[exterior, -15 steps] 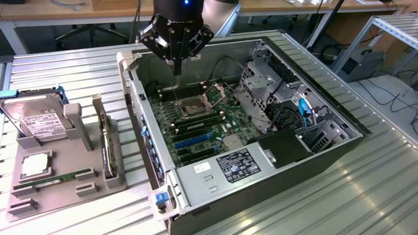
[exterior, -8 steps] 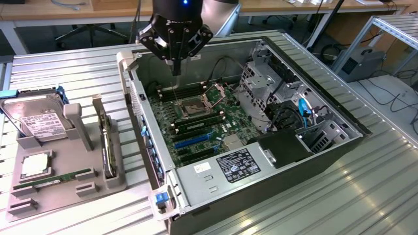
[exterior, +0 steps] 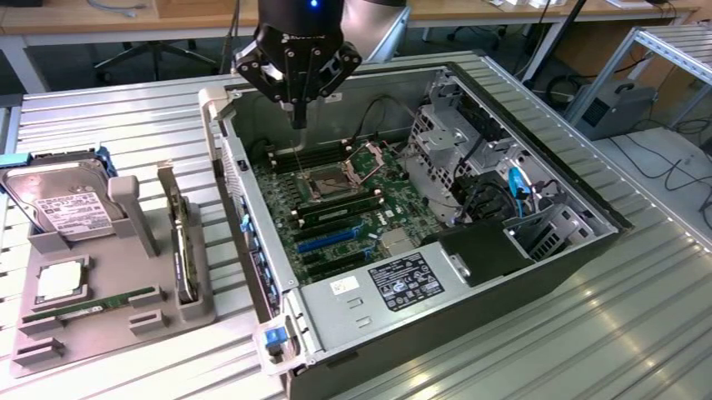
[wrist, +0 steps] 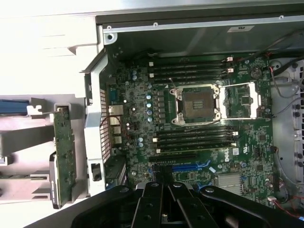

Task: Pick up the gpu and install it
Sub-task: 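Reach for the gpu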

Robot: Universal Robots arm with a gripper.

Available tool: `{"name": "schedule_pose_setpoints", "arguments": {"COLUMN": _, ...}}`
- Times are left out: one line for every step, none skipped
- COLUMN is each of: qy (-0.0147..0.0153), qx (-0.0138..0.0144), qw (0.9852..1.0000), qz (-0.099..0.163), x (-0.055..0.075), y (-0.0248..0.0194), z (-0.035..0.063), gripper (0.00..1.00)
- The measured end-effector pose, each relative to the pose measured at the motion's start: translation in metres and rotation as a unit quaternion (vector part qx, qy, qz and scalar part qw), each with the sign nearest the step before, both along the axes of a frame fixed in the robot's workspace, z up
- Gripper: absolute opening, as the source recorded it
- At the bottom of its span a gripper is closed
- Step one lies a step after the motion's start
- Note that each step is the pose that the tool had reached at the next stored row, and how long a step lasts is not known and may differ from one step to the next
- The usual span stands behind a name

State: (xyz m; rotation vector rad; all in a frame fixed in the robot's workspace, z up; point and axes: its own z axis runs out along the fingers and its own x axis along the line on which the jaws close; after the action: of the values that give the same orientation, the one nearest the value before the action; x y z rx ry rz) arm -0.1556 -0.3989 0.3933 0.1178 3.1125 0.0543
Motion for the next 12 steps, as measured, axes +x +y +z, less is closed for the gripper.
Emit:
{"name": "schedule_pose_setpoints", "arguments": {"qy": 0.0000, "qx": 0.0000, "qw": 1.0000, "qz": 0.000, "x": -0.0002, "y": 0.0000, "z": 0.0000, "gripper": 0.11}}
{"name": "schedule_pose_setpoints", "arguments": {"qy": 0.0000, "qx": 0.0000, "qw": 1.0000, "qz": 0.000, "x": -0.0004, "y": 0.0000, "z": 0.0000, "gripper": 0.11}}
{"name": "schedule_pose_setpoints", "arguments": {"qy": 0.0000, "qx": -0.0001, "qw": 1.0000, "qz": 0.000, "x": -0.0006, "y": 0.0000, "z": 0.0000, "gripper": 0.11}}
{"name": "schedule_pose_setpoints", "arguments": {"qy": 0.0000, "qx": -0.0001, "qw": 1.0000, "qz": 0.000, "x": -0.0008, "y": 0.0000, "z": 0.0000, "gripper": 0.11}}
{"name": "schedule_pose_setpoints", "arguments": {"qy": 0.0000, "qx": -0.0001, "qw": 1.0000, "qz": 0.000, "x": -0.0010, "y": 0.0000, "z": 0.0000, "gripper": 0.11}}
{"name": "schedule_pose_setpoints", "arguments": {"qy": 0.0000, "qx": -0.0001, "qw": 1.0000, "qz": 0.000, "x": -0.0012, "y": 0.0000, "z": 0.0000, "gripper": 0.11}}
{"name": "schedule_pose_setpoints", "arguments": {"qy": 0.0000, "qx": -0.0001, "qw": 1.0000, "qz": 0.000, "x": -0.0014, "y": 0.0000, "z": 0.0000, "gripper": 0.11}}
{"name": "schedule_pose_setpoints", "arguments": {"qy": 0.0000, "qx": -0.0002, "qw": 1.0000, "qz": 0.000, "x": -0.0016, "y": 0.0000, "z": 0.0000, "gripper": 0.11}}
{"name": "schedule_pose_setpoints", "arguments": {"qy": 0.0000, "qx": -0.0003, "qw": 1.0000, "qz": 0.000, "x": -0.0023, "y": 0.0000, "z": 0.0000, "gripper": 0.11}}
{"name": "schedule_pose_setpoints", "arguments": {"qy": 0.0000, "qx": -0.0005, "qw": 1.0000, "qz": 0.000, "x": -0.0031, "y": 0.0000, "z": 0.0000, "gripper": 0.11}}
{"name": "schedule_pose_setpoints", "arguments": {"qy": 0.0000, "qx": -0.0005, "qw": 1.0000, "qz": 0.000, "x": -0.0033, "y": 0.0000, "z": 0.0000, "gripper": 0.11}}
{"name": "schedule_pose_setpoints", "arguments": {"qy": 0.0000, "qx": -0.0006, "qw": 1.0000, "qz": 0.000, "x": -0.0035, "y": 0.0000, "z": 0.0000, "gripper": 0.11}}
